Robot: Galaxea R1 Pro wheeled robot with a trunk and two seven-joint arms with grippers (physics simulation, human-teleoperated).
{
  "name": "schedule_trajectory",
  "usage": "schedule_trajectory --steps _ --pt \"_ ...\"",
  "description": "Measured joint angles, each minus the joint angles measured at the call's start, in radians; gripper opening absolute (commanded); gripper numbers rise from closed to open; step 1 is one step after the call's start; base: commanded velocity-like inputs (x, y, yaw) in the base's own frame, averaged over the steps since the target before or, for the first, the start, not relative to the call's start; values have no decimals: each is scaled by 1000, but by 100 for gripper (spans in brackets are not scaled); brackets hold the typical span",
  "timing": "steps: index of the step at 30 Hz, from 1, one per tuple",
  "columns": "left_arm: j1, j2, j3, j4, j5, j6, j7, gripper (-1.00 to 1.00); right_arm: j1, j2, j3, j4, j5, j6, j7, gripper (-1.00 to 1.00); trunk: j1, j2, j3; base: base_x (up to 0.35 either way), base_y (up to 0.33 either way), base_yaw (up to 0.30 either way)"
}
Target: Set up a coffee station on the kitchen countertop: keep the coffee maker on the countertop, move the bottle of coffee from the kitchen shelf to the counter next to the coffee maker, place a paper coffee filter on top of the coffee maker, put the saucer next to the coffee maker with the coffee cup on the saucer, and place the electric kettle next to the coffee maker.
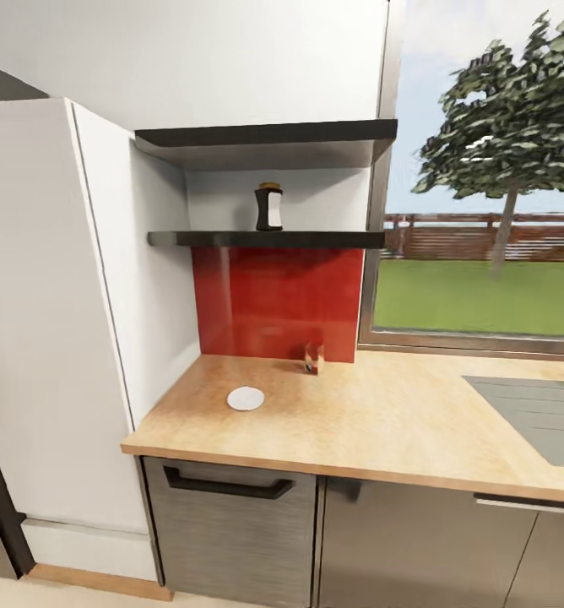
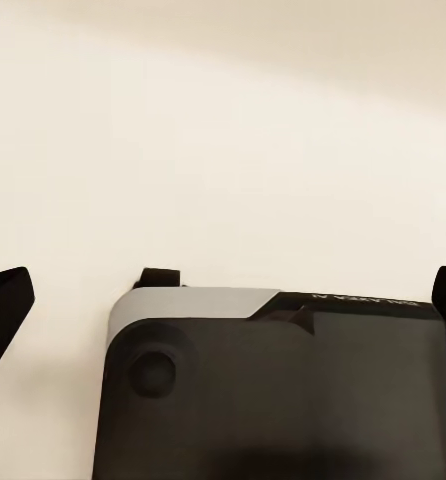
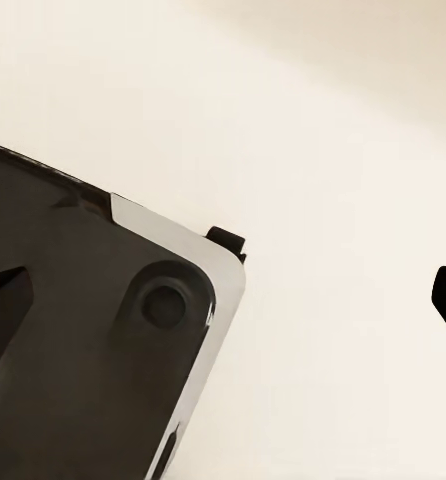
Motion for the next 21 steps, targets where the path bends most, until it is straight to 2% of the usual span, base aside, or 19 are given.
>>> schedule_trajectory --steps 9,21 --pt "0 0 0 0 0 0 0 100 0 0 0 0 0 0 0 100 0 0 0 0 30 -212" --pt "0 0 0 0 0 0 -1 100 0 0 0 0 -2 0 -1 100 0 0 0 -15 1 -27"
